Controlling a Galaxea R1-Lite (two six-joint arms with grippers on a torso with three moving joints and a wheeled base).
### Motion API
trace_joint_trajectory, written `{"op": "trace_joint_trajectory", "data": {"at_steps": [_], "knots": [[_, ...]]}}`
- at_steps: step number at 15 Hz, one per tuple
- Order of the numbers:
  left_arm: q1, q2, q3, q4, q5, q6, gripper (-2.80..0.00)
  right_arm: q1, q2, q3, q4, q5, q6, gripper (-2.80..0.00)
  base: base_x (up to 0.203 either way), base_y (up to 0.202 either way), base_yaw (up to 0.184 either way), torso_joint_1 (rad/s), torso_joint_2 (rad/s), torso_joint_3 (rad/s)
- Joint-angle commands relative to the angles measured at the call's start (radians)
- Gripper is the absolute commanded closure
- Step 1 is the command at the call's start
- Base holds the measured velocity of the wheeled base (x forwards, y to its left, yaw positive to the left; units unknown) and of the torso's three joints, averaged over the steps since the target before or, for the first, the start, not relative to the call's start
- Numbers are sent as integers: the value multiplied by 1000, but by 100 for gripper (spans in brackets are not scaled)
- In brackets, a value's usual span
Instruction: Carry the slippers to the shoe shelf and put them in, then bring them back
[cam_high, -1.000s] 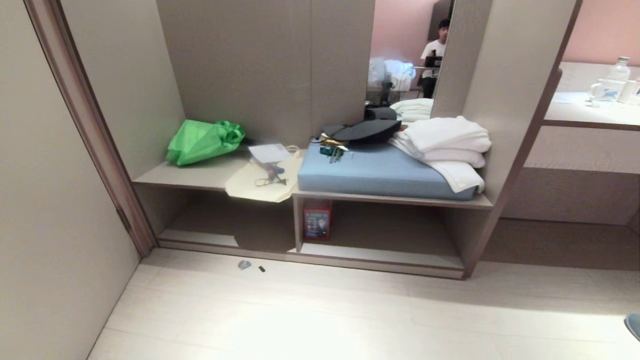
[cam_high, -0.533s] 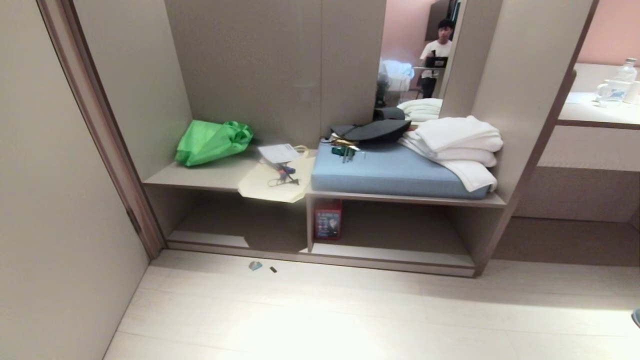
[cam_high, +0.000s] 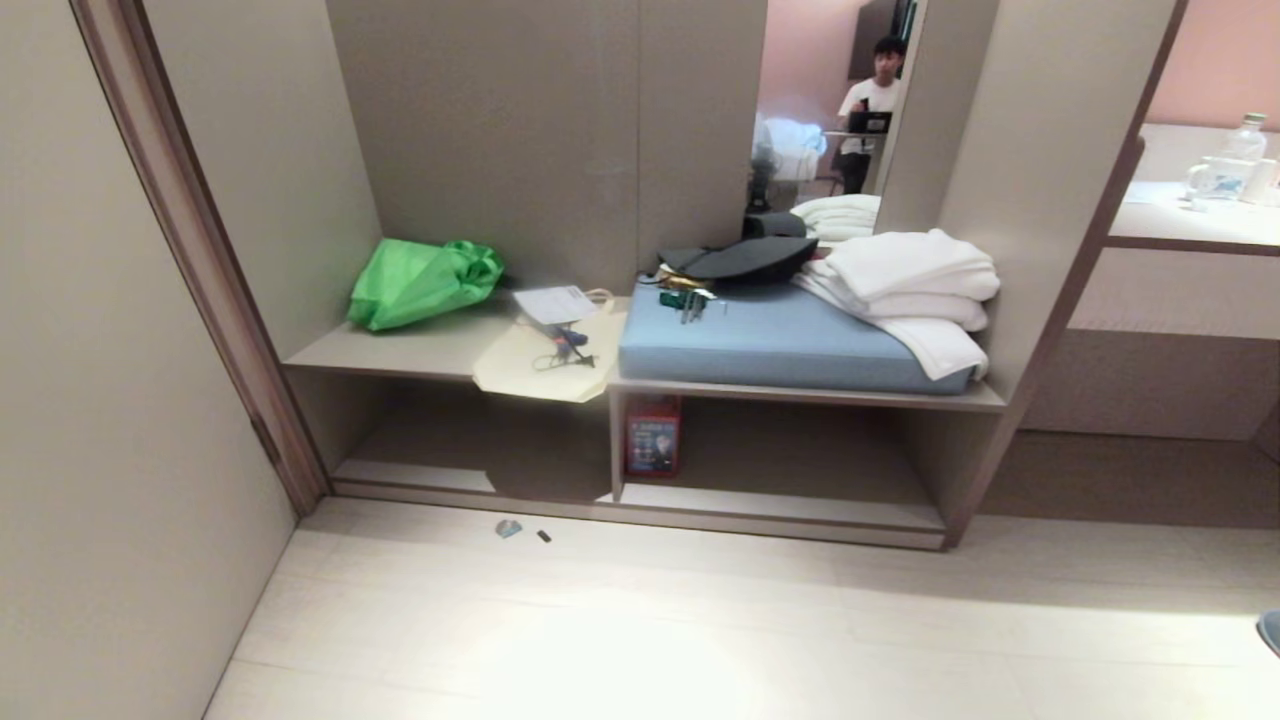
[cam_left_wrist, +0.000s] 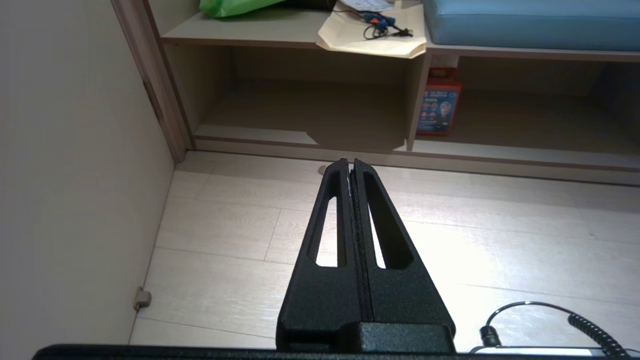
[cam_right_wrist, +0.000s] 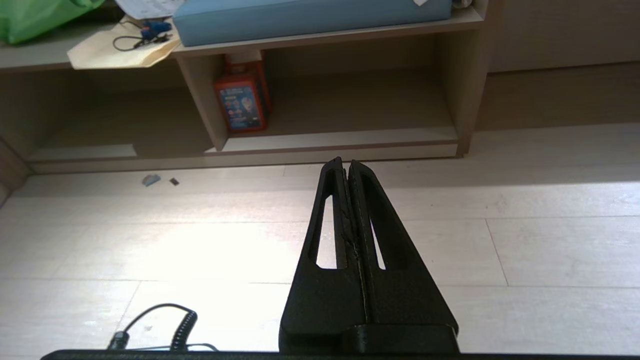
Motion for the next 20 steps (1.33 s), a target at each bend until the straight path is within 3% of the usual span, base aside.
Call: {"op": "trace_joint_trajectory", "data": {"at_steps": [1, 9, 20], "knots": [[0, -1, 0, -1, 0, -1, 0, 1, 0, 2, 0, 0, 1, 0, -187, 0, 0, 5, 2, 0], [0, -1, -1, -1, 0, -1, 0, 0, 0, 2, 0, 0, 2, 0, -195, 1, -13, 3, 3, 3], [0, -1, 0, -1, 0, -1, 0, 0, -2, 2, 0, 0, -3, 0, -193, 5, -135, 2, 4, 3]]}}
